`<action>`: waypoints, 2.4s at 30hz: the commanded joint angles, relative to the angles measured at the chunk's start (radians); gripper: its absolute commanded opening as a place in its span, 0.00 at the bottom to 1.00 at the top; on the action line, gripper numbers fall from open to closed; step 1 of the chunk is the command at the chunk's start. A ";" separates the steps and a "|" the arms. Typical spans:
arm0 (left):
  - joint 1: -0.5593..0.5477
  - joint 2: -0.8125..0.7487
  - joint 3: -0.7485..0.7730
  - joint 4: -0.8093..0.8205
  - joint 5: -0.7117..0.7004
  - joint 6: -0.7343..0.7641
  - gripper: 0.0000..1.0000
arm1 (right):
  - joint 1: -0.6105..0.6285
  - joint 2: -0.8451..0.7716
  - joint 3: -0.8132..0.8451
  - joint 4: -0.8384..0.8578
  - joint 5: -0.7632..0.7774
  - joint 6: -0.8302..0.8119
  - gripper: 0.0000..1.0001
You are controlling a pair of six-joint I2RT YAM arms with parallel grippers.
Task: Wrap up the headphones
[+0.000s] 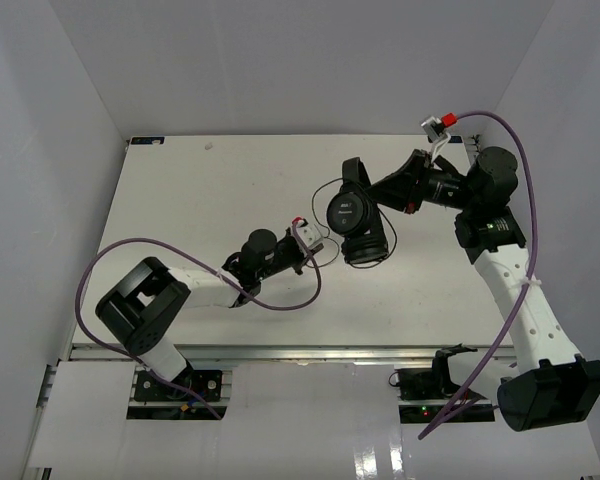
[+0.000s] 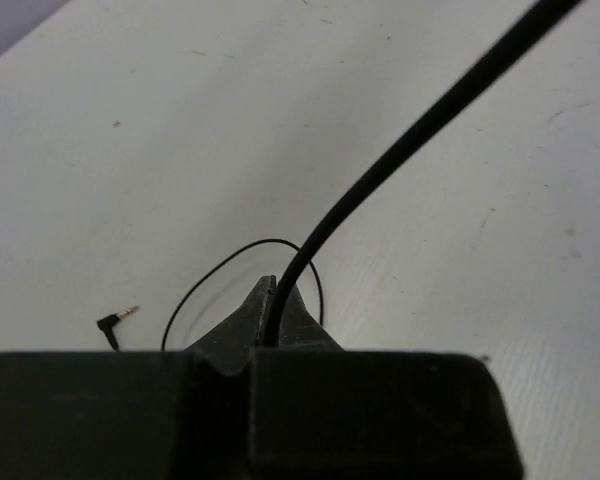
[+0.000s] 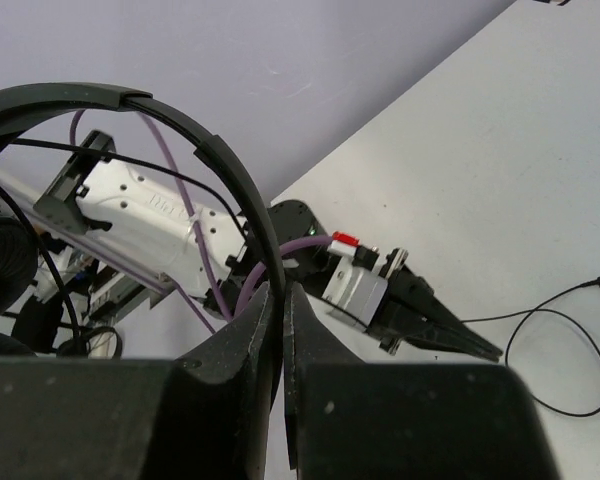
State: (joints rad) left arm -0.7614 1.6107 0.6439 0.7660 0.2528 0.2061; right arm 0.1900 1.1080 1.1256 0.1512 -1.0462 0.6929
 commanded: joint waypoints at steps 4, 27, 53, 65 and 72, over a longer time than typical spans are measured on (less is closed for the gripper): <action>-0.139 0.002 0.070 -0.174 -0.033 -0.162 0.00 | -0.020 0.059 0.103 -0.106 0.231 0.039 0.08; -0.583 -0.157 0.295 -0.838 -0.351 -0.307 0.00 | -0.024 0.023 -0.121 -0.205 1.112 -0.352 0.08; -0.391 -0.324 0.614 -1.271 -0.607 0.104 0.00 | -0.024 -0.134 -0.345 -0.200 0.572 -1.018 0.08; -0.175 -0.336 0.510 -1.172 -0.472 0.152 0.00 | -0.032 -0.146 -0.266 -0.265 0.321 -0.888 0.08; -0.109 -0.317 0.503 -1.063 -0.353 0.148 0.02 | -0.032 -0.149 -0.272 -0.303 0.175 -0.862 0.08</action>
State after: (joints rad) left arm -0.9071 1.3224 1.1442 -0.4007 -0.1806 0.3538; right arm 0.1630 0.9806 0.8166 -0.1276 -0.7153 -0.2039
